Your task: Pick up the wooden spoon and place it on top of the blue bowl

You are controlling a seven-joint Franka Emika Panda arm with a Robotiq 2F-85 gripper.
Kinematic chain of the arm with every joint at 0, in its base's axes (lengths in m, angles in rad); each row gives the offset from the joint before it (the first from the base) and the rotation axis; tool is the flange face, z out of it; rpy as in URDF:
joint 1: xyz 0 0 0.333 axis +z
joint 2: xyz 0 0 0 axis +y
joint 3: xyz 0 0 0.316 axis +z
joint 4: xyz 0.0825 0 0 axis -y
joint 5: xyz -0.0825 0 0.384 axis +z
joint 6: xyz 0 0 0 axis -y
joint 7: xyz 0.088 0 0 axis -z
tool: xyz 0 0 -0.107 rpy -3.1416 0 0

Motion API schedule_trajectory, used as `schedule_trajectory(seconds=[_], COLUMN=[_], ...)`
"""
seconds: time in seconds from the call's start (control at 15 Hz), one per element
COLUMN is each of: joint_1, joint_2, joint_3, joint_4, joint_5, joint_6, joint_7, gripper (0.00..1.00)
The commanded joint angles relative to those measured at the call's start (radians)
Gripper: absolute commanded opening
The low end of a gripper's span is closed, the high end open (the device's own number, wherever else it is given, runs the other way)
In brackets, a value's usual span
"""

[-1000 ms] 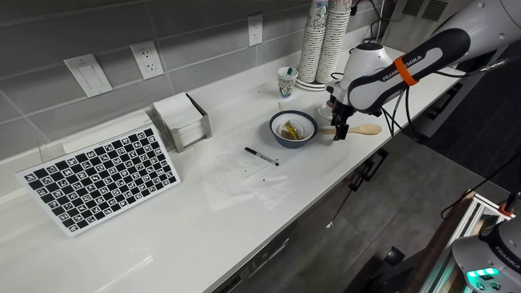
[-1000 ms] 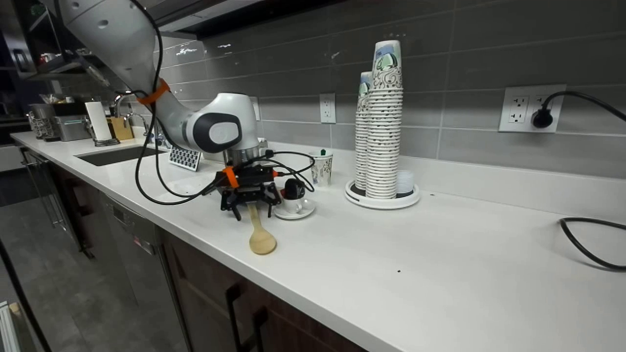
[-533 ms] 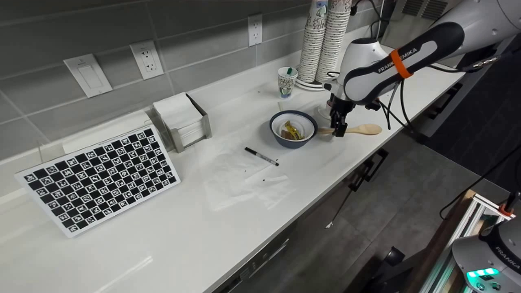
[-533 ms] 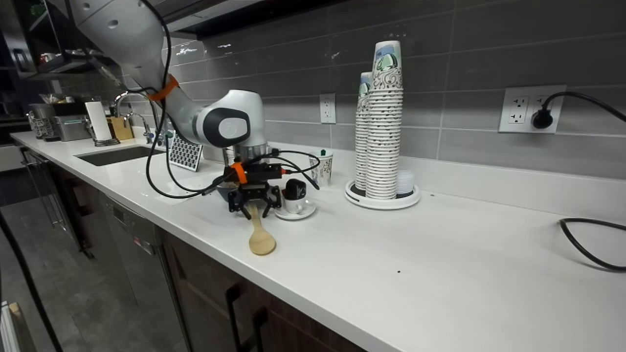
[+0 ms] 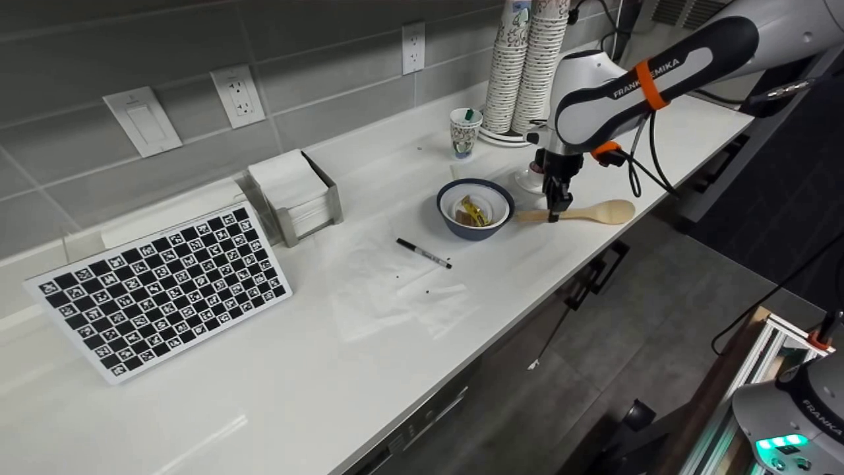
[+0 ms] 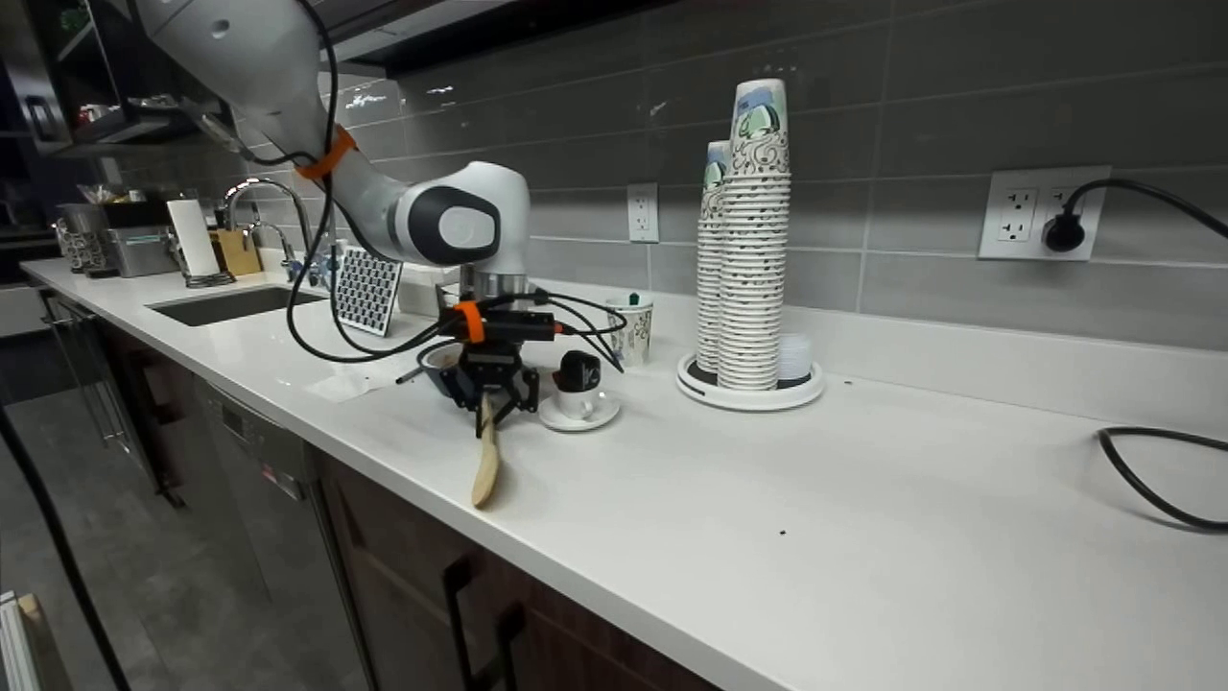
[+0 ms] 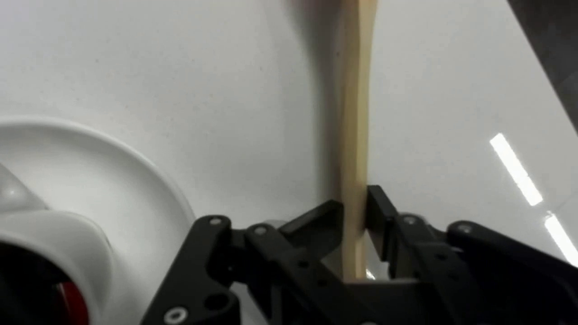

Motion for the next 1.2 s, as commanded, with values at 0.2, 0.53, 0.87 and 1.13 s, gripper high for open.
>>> schedule_trajectory(seconds=[0.2, 0.53, 0.87, 1.13], joint_1=[-0.03, -0.011, -0.007, -0.014], joint_2=[-0.101, -0.138, -0.165, -0.13], joint_3=[-0.029, -0.035, -0.063, -0.07], joint_4=[-0.02, -0.022, -0.088, -0.072], joint_5=[0.031, 0.021, 0.012, 0.014], joint_6=[-0.09, -0.094, -0.027, -0.018], joint_7=[-0.052, -0.045, 0.12, 0.147], gripper=[0.0, 0.27, 0.55, 0.58])
